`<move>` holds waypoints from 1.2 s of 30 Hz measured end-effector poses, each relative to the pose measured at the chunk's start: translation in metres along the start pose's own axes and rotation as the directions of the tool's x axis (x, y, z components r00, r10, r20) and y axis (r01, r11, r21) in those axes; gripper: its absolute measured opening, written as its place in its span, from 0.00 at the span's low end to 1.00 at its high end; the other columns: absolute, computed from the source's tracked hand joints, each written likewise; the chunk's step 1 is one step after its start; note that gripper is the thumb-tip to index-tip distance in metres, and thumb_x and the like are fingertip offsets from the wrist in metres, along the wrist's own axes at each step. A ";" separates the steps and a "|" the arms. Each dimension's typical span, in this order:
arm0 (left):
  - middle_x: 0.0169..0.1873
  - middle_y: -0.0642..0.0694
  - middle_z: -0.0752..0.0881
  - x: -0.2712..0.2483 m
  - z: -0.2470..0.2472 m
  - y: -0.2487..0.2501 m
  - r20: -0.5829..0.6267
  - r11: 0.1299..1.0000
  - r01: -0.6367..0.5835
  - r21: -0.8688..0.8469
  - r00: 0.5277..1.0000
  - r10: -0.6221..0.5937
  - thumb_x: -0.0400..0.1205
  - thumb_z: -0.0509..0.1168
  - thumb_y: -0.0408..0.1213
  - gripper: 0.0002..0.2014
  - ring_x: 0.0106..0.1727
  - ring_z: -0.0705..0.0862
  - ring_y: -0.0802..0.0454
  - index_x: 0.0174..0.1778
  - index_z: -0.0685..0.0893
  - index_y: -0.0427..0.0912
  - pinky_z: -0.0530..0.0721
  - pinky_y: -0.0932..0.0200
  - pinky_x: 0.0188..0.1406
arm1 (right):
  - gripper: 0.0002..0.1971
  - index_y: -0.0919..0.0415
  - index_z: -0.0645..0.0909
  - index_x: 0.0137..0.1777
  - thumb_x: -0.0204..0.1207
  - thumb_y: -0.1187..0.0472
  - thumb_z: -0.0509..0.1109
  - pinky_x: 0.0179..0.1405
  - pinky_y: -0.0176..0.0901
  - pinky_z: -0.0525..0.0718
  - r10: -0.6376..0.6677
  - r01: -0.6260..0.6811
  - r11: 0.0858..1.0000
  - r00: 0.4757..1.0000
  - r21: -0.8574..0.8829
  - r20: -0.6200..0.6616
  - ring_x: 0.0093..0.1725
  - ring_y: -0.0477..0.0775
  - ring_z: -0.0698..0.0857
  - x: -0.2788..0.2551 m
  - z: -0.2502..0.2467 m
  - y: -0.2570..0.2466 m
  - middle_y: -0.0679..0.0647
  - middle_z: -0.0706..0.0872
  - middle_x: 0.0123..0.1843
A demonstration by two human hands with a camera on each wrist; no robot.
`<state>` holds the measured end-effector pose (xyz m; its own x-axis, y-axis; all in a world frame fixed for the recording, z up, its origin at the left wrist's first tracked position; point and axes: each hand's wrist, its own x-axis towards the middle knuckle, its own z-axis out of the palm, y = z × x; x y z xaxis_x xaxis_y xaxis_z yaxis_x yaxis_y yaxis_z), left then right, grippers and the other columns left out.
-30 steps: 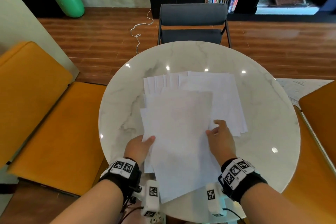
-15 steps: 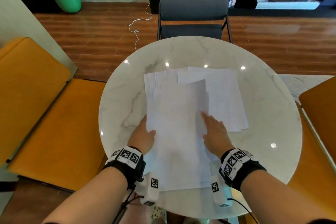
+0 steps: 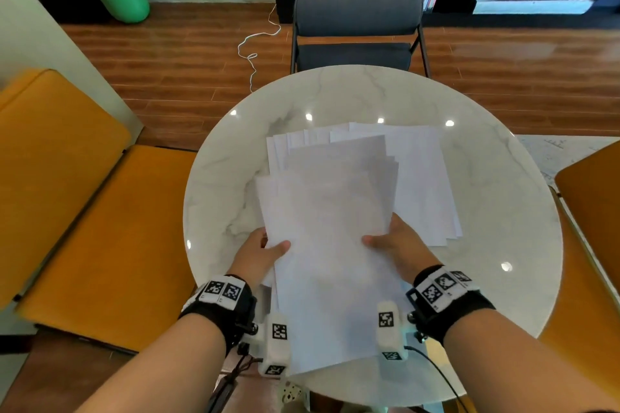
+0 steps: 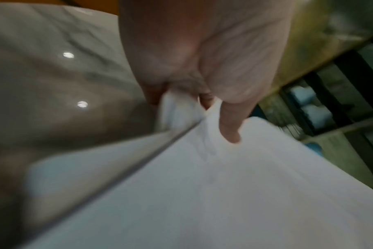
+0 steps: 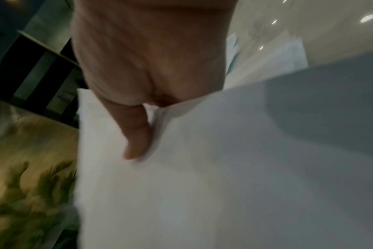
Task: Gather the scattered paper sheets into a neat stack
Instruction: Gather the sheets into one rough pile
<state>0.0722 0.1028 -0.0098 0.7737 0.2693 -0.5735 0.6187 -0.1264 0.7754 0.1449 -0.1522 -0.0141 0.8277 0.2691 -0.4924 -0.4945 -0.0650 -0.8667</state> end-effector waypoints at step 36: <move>0.66 0.38 0.83 0.014 -0.028 -0.006 -0.263 0.987 0.161 0.026 0.953 -0.149 0.81 0.65 0.45 0.24 0.67 0.80 0.36 0.70 0.76 0.38 0.74 0.43 0.71 | 0.42 0.44 0.37 0.83 0.75 0.28 0.48 0.78 0.71 0.37 -0.089 -0.213 0.226 0.967 -0.950 -0.238 0.83 0.67 0.33 0.021 -0.021 0.015 0.59 0.32 0.85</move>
<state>0.0750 0.1340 -0.0151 0.6097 0.5263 -0.5927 0.7386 -0.1059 0.6658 0.1607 -0.1675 -0.0395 0.9076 0.0370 -0.4181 -0.0363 -0.9854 -0.1661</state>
